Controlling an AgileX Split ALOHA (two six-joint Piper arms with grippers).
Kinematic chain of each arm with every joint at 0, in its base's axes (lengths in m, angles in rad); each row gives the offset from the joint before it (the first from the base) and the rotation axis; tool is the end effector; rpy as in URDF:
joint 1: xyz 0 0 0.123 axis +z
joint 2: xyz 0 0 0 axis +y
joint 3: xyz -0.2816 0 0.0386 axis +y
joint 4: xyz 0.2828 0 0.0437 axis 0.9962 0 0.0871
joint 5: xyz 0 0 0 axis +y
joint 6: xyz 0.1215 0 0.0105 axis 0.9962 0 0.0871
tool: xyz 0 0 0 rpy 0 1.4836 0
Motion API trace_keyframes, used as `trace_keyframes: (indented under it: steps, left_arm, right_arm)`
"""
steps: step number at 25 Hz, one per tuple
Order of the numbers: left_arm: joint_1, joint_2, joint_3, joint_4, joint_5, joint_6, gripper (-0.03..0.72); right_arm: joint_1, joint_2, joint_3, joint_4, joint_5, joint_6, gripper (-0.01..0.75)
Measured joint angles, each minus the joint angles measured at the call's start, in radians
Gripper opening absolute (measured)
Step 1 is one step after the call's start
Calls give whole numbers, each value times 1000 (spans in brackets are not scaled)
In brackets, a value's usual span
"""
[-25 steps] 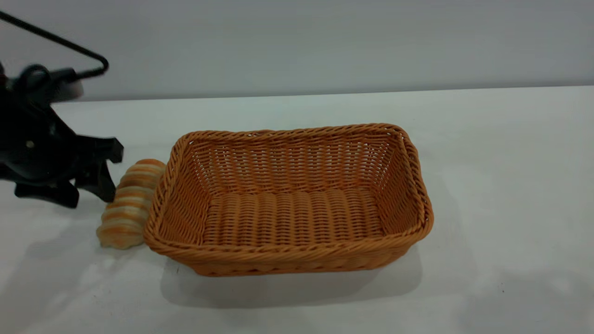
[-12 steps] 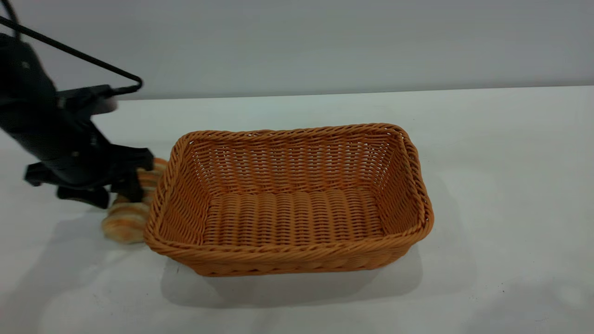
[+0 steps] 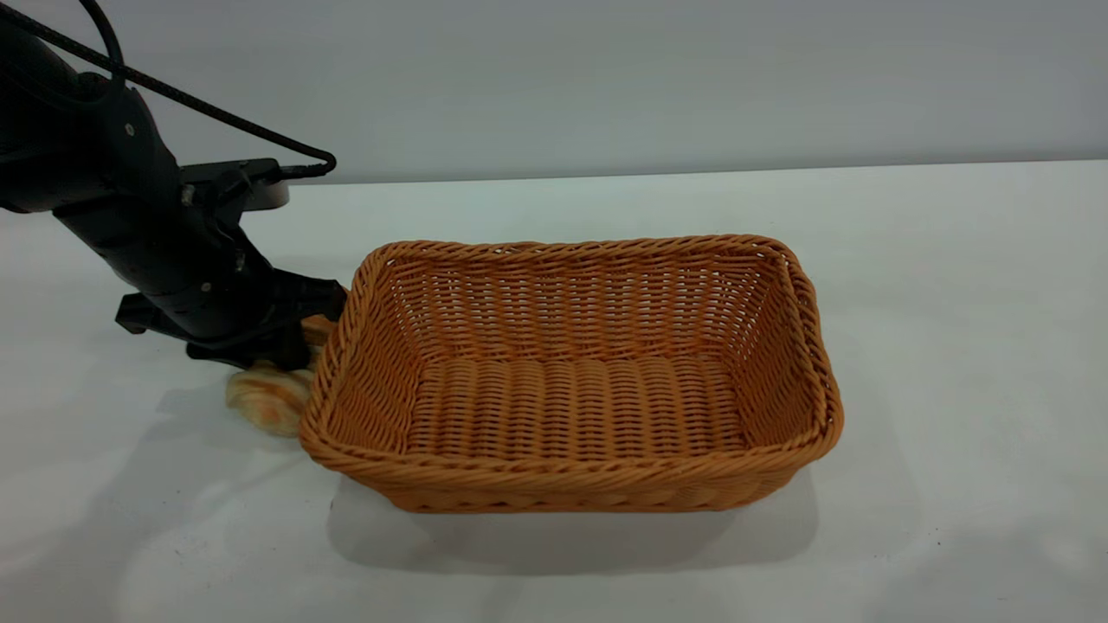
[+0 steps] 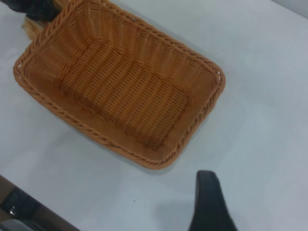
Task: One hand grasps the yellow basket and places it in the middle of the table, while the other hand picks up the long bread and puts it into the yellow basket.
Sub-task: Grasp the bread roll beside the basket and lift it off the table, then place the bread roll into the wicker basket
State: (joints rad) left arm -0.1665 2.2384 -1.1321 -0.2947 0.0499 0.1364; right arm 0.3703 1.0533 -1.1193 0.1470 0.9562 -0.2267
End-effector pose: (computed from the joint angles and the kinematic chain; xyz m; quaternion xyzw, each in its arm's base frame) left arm 0.4230 -0.0729 -0.0199 0.0059 0.9684 -0.0472 0.2449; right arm 0.2352 0.1070 0.3623 -0.2559 0.8888 0.0981 0.3674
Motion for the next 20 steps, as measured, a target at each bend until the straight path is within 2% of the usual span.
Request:
trace_keyframes:
  steps: [1, 2, 9, 12, 16, 20]
  left_arm:
    - [4, 0, -1, 0, 10, 17, 100]
    - [8, 0, -1, 0, 19, 35, 80]
    - [70, -103, 3, 8, 156, 79, 80]
    - [77, -204, 6, 7, 178, 79, 80]
    - [43, -334, 8, -28, 193, 79, 80]
    - [-41, -405, 8, -44, 193, 79, 80]
  right_arm:
    - [0, 0, 0, 0, 0, 0, 535]
    - [0, 0, 0, 0, 0, 0, 535]
    - [0, 0, 0, 0, -5, 0, 535]
    - [0, 0, 0, 0, -7, -1, 535]
    - [0, 0, 0, 0, -7, -1, 535]
    - [0, 0, 0, 0, -7, -1, 535]
